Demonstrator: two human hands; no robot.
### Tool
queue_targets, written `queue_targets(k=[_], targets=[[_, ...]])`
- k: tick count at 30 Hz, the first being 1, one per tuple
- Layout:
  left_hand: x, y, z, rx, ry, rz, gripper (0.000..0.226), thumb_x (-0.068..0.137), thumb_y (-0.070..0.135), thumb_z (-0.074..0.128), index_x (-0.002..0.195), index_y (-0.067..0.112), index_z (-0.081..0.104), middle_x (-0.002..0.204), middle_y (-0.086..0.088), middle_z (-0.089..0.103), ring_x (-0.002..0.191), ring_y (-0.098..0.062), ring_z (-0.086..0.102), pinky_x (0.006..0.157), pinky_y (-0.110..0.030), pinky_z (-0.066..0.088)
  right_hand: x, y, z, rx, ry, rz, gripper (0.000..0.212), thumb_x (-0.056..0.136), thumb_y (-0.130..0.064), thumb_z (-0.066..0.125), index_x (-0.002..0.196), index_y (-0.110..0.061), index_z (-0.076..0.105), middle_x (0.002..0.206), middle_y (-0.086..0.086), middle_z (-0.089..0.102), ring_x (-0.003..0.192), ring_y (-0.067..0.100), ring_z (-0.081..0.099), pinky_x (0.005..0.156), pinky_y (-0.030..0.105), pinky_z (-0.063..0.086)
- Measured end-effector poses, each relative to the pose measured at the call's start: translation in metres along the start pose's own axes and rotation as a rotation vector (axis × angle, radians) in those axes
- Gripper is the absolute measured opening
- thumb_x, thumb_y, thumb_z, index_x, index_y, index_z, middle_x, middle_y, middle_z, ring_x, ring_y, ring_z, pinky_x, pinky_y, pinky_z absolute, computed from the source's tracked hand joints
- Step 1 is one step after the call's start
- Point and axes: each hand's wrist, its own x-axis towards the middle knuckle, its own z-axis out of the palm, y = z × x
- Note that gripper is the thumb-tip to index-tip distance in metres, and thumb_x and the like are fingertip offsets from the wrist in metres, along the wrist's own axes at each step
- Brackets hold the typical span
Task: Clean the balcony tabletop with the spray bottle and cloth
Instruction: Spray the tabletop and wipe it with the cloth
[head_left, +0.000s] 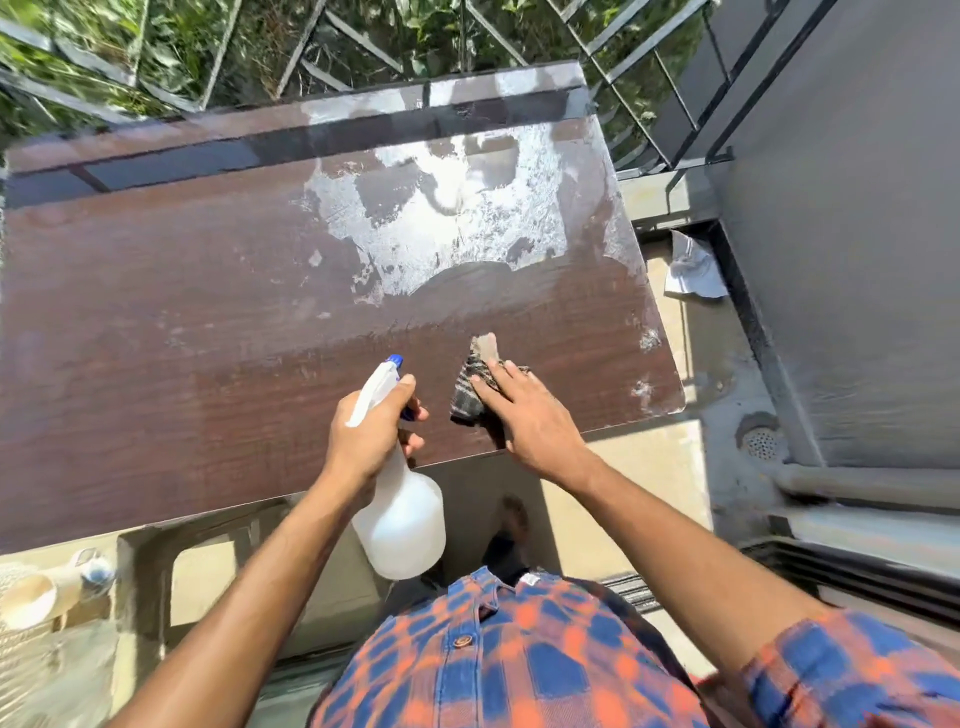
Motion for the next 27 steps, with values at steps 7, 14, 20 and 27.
queue_targets(k=[7, 14, 20, 27], targets=[[-0.002, 0.010, 0.018, 0.081, -0.016, 0.061, 0.028, 0.096, 0.031, 0.064, 0.077, 0.010, 0.064, 0.073, -0.006, 0.070, 0.050, -0.023, 0.054, 0.044, -0.024, 0.043, -0.012, 0.143, -0.058, 0.046, 0.131, 0.473, 0.078, 0.082, 0.004, 0.055, 0.155, -0.013, 0.034, 0.161, 0.018, 0.028, 0.147, 0.040, 0.028, 0.121, 0.046, 0.025], [-0.005, 0.013, 0.042, 0.106, -0.019, 0.081, 0.027, 0.095, 0.031, 0.065, 0.081, 0.008, 0.065, 0.074, -0.008, 0.071, 0.048, -0.022, 0.055, 0.048, -0.025, 0.042, 0.021, 0.151, -0.086, 0.125, 0.102, 0.477, 0.077, 0.085, 0.003, 0.056, 0.155, -0.017, 0.033, 0.162, 0.012, 0.027, 0.148, 0.031, 0.026, 0.120, 0.034, 0.021], [-0.005, 0.011, 0.059, 0.102, -0.028, 0.055, 0.030, 0.095, 0.031, 0.065, 0.077, 0.007, 0.064, 0.073, -0.008, 0.070, 0.047, -0.022, 0.054, 0.048, -0.024, 0.041, -0.077, 0.134, -0.036, 0.137, 0.216, 0.593, 0.072, 0.087, 0.005, 0.053, 0.154, -0.015, 0.036, 0.163, 0.013, 0.028, 0.150, 0.030, 0.024, 0.124, 0.040, 0.019], [0.002, 0.016, 0.062, 0.081, -0.012, 0.046, 0.025, 0.096, 0.029, 0.065, 0.086, 0.006, 0.064, 0.075, -0.011, 0.070, 0.043, -0.021, 0.054, 0.048, -0.025, 0.041, -0.083, 0.084, -0.012, 0.131, 0.284, 0.672, 0.073, 0.083, 0.004, 0.057, 0.152, -0.012, 0.040, 0.161, 0.015, 0.030, 0.150, 0.034, 0.025, 0.125, 0.046, 0.017]])
